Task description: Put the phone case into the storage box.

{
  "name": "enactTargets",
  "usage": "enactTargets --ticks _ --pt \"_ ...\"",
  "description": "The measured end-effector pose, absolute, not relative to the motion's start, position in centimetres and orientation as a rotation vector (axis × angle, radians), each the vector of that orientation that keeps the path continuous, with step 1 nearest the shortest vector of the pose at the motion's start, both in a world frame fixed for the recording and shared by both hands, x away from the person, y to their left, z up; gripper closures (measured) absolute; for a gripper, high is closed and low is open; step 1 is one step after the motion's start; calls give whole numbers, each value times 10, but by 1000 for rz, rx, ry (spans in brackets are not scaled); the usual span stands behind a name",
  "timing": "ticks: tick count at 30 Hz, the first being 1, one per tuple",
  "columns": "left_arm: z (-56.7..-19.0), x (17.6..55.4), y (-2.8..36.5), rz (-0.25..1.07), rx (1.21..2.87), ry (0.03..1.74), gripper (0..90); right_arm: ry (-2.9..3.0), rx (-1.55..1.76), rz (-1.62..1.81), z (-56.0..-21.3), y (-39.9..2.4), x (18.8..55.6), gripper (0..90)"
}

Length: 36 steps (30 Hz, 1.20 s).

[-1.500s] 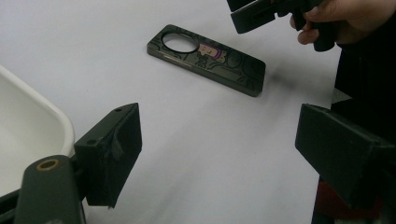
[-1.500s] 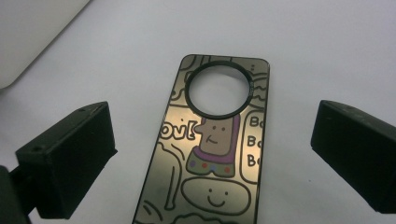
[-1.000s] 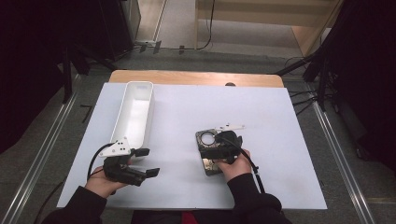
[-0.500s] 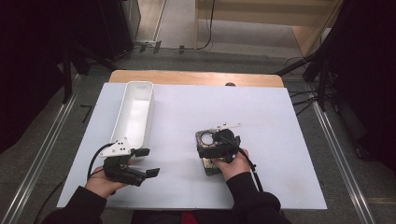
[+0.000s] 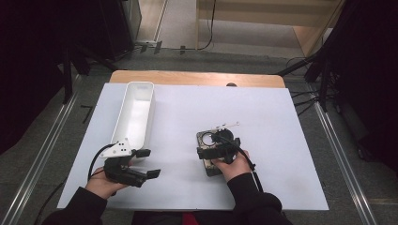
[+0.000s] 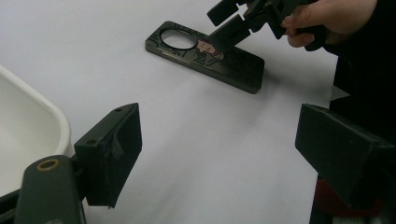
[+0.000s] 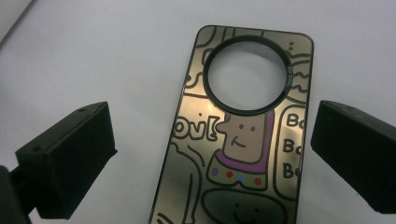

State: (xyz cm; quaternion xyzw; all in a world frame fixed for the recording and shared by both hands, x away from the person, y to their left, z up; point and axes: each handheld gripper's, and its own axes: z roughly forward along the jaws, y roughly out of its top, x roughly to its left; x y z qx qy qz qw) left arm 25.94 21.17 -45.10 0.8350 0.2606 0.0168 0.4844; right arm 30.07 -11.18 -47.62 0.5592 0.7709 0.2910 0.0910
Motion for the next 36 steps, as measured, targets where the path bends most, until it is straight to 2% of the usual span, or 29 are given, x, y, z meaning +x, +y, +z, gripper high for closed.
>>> enactTargets --ticks 36 --pt "-450 259 212 30 2031 623 145 2355 1661 700 -492 -106 304 0"
